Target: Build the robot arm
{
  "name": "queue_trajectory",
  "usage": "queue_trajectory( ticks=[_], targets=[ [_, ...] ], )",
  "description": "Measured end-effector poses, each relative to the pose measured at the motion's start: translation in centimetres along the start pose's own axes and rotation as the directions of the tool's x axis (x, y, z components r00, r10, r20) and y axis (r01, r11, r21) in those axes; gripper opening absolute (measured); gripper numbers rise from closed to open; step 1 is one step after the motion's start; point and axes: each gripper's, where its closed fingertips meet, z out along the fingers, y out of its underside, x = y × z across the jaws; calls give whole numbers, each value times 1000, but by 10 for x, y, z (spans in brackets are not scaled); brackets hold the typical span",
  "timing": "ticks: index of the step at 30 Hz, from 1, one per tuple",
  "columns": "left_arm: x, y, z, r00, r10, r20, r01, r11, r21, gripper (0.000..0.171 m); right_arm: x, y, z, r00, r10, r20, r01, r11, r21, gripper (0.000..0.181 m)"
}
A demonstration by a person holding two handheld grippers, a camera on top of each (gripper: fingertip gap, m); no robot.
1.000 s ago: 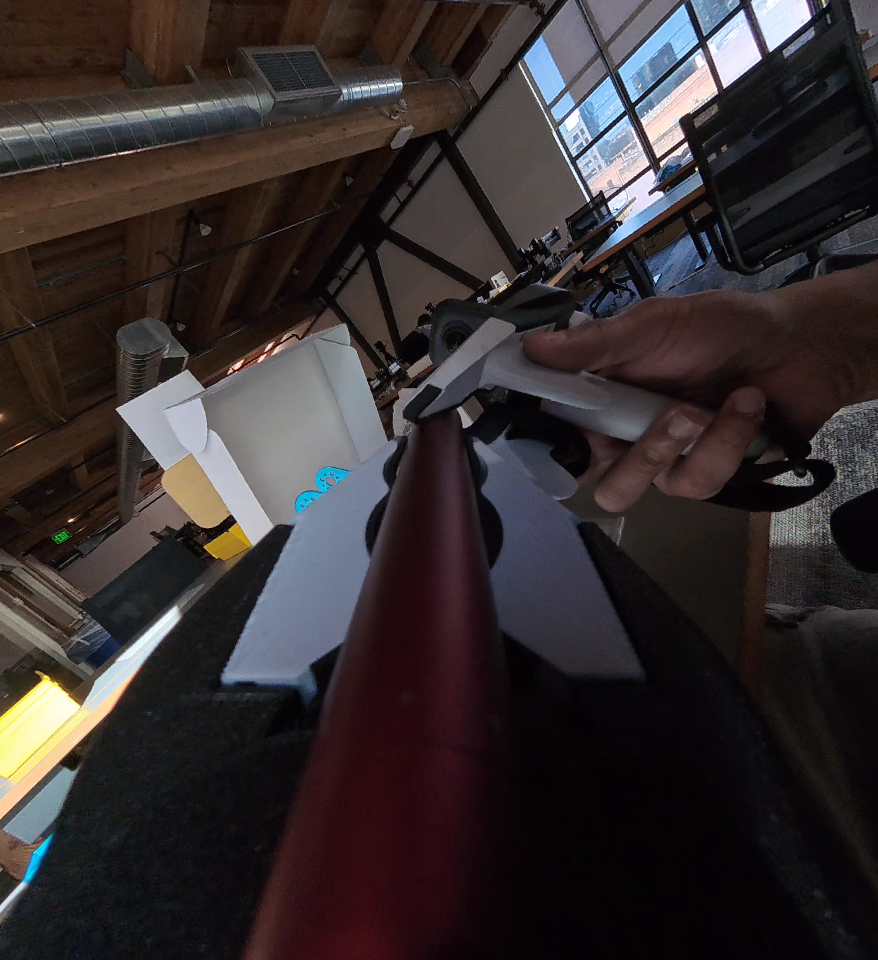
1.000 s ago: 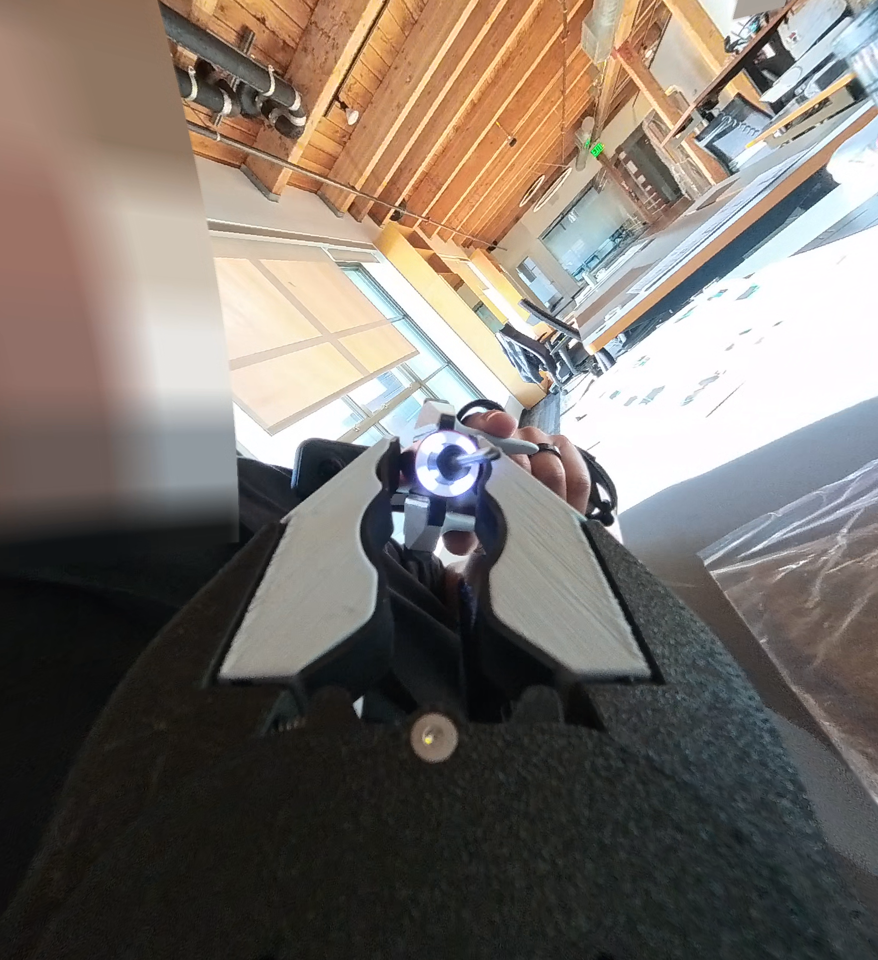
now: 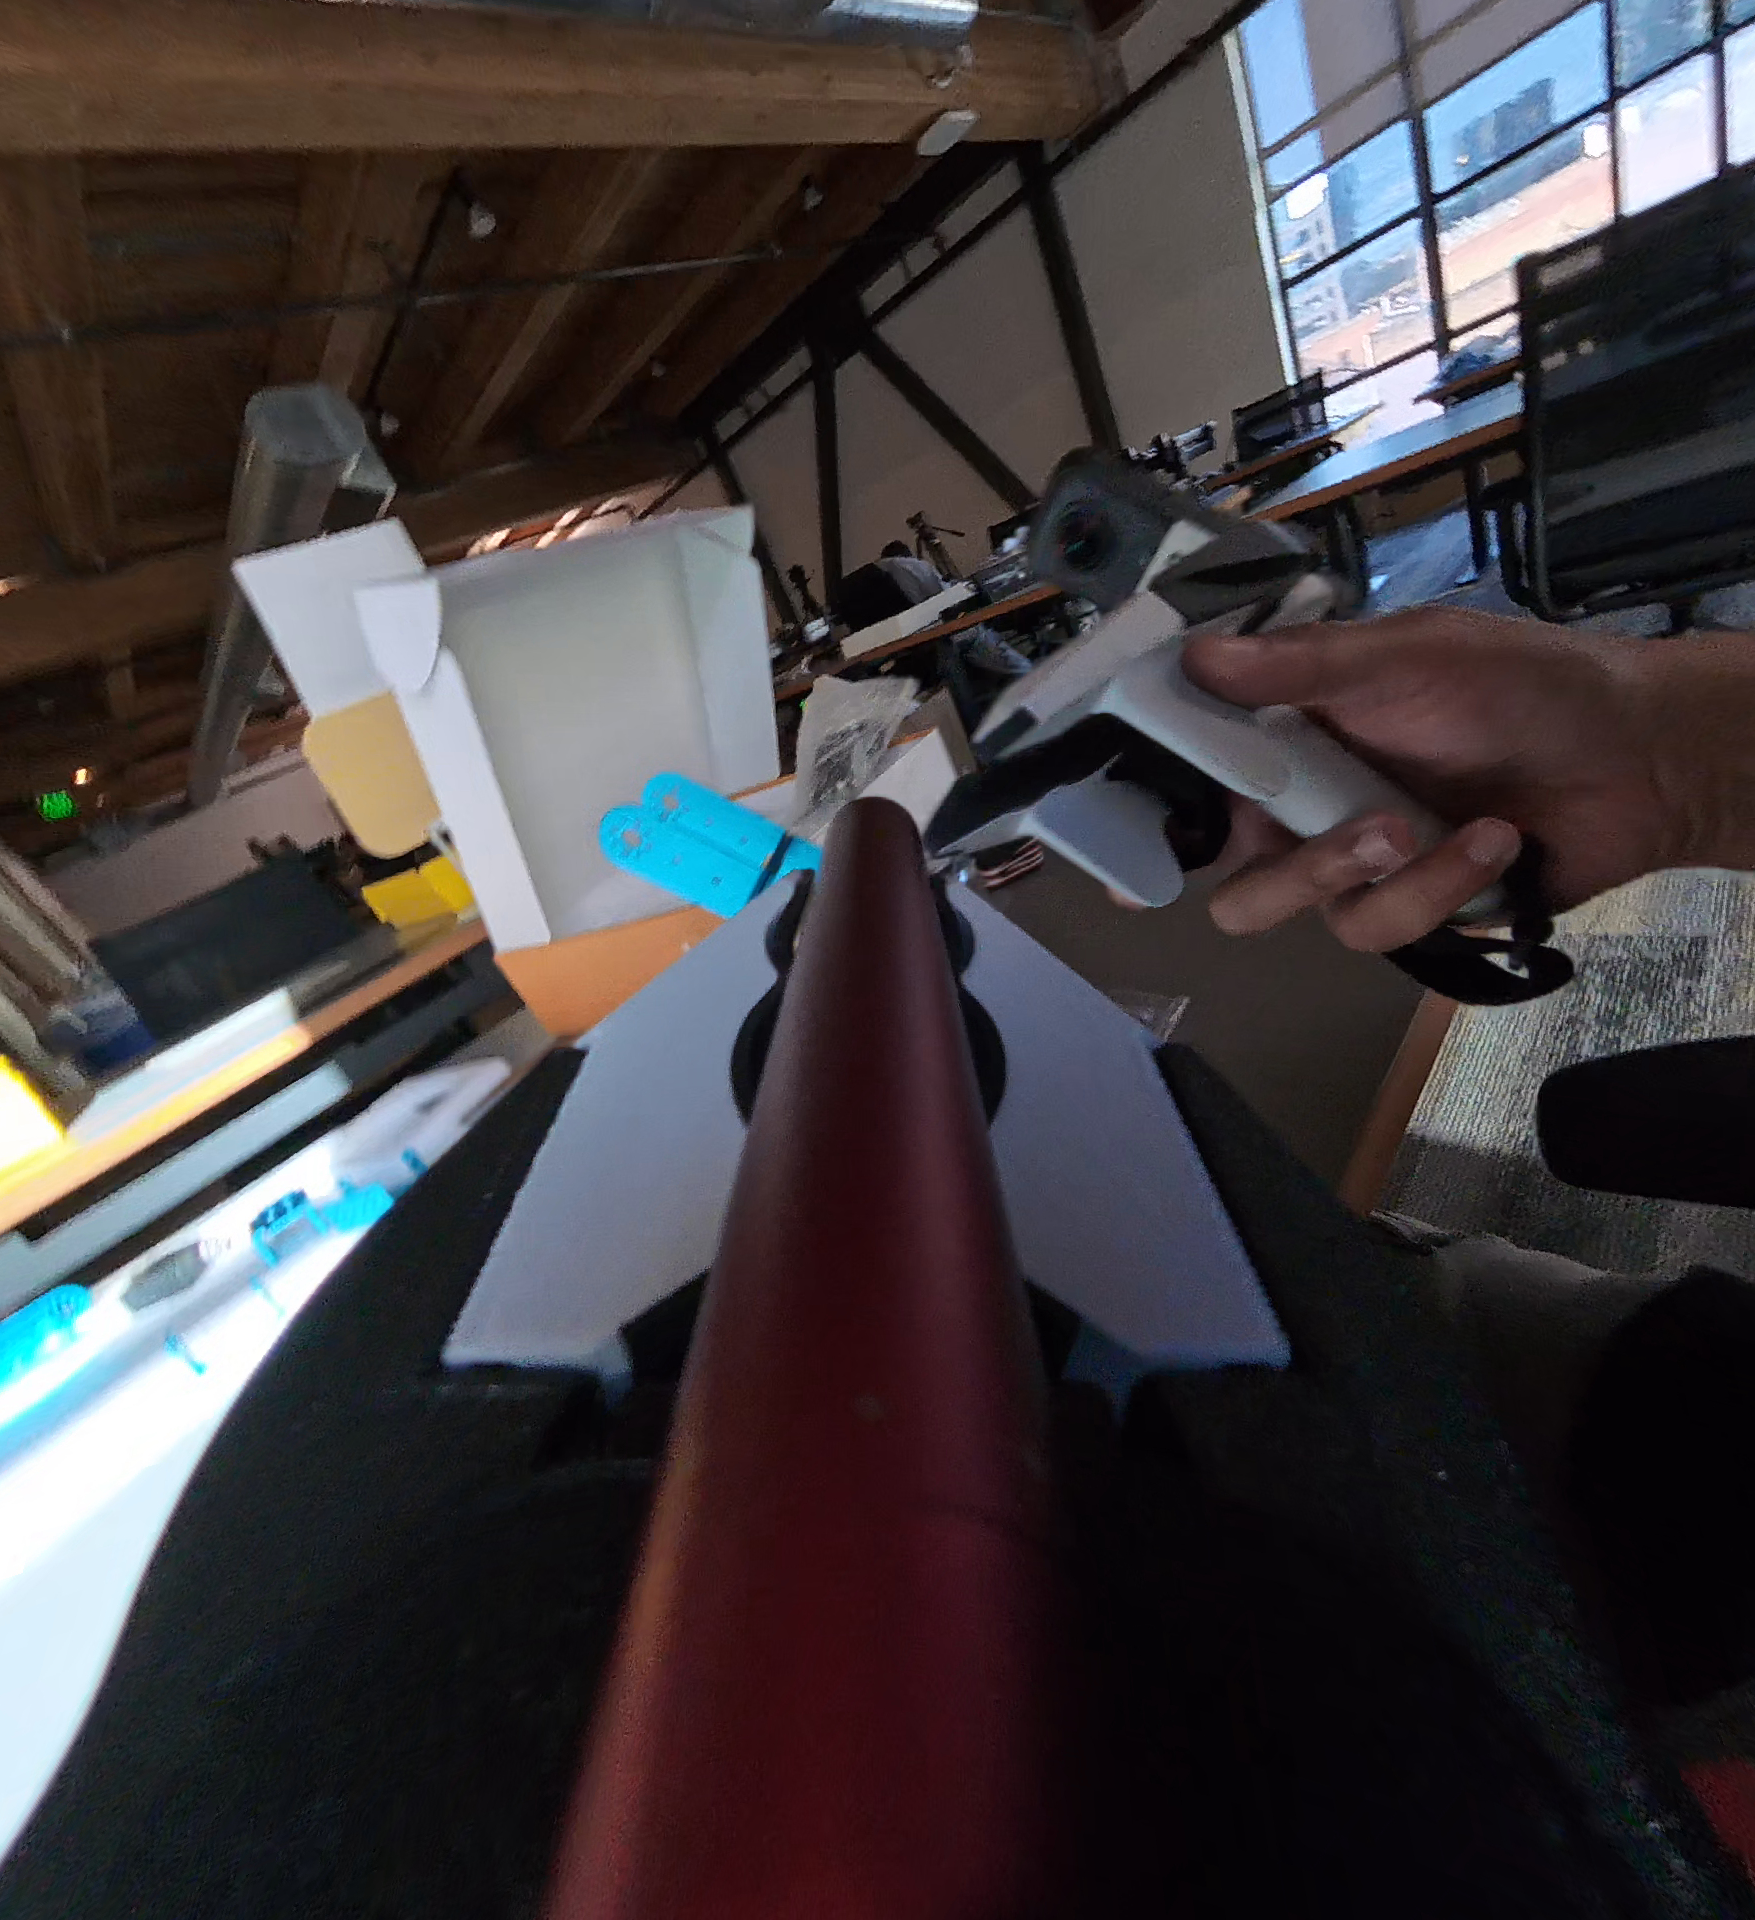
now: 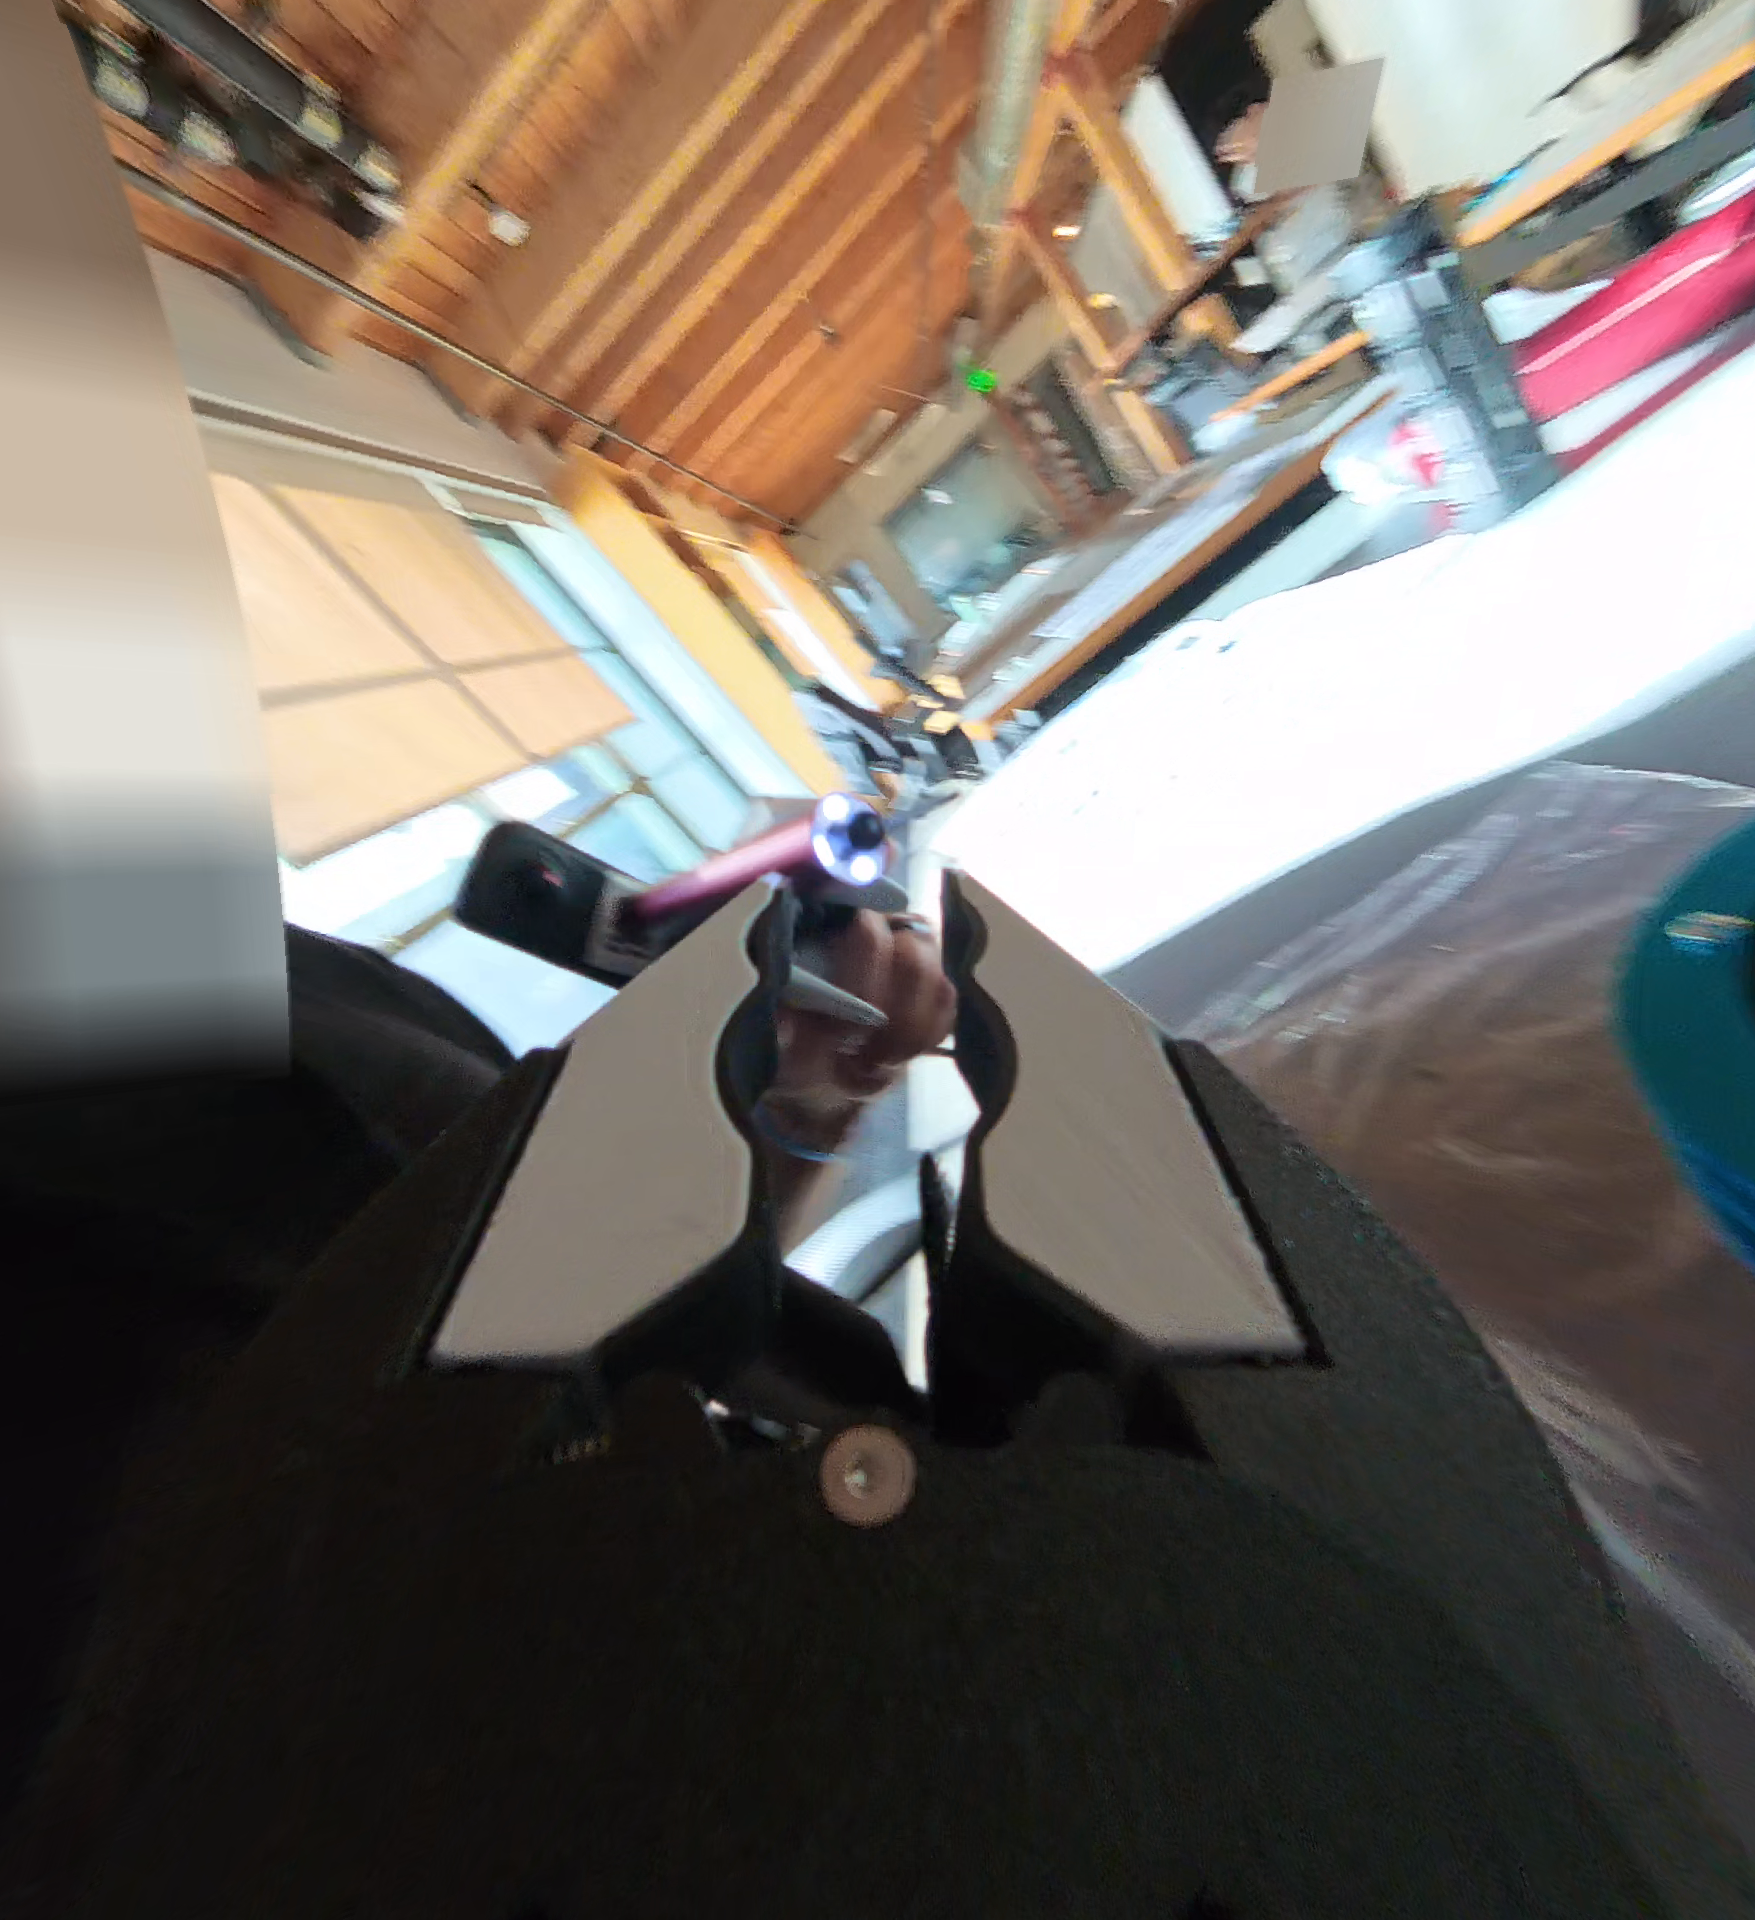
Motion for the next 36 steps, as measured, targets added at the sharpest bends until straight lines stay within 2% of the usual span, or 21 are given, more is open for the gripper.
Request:
queue_trajectory(
  ticks=[1,3,6,9,11,16,20,24,29,32,34,36],
  targets=[
    [-10,8,-8,997,-63,37,63,998,-24,22,11,3,-3,995,-54,-79,53,998,-21,25],
    [-27,21,-26,981,-171,97,175,984,-41,21,34,13,-8,959,-165,-231,144,984,-107,26],
    [-45,38,-50,958,-234,168,249,966,-72,22,74,36,-7,828,-382,-410,256,909,-329,28],
    [-54,53,-60,934,-313,173,335,935,-118,22,109,58,6,723,-505,-472,260,831,-492,34],
    [-62,65,-65,920,-350,180,378,913,-156,22,124,72,19,713,-513,-478,220,811,-541,31],
    [-82,99,-76,879,-443,177,476,841,-258,21,139,83,49,700,-507,-503,145,791,-595,25],
    [-101,108,-77,846,-502,177,532,809,-250,21,151,73,68,658,-559,-505,163,760,-629,21],
    [-106,124,-66,853,-506,127,515,780,-355,23,164,72,75,678,-517,-522,115,776,-620,21],
    [-102,141,-48,816,-578,21,521,719,-460,22,165,83,58,658,-523,-541,72,760,-646,20],
    [-92,136,-43,793,-604,-81,502,722,-477,21,159,87,42,656,-495,-569,47,779,-625,16],
    [-86,137,-39,771,-628,-107,504,704,-501,21,155,92,42,677,-480,-558,38,780,-625,16],
    [-81,143,-37,783,-611,-118,473,707,-526,21,155,95,46,680,-481,-553,40,777,-628,17]
  ],
)
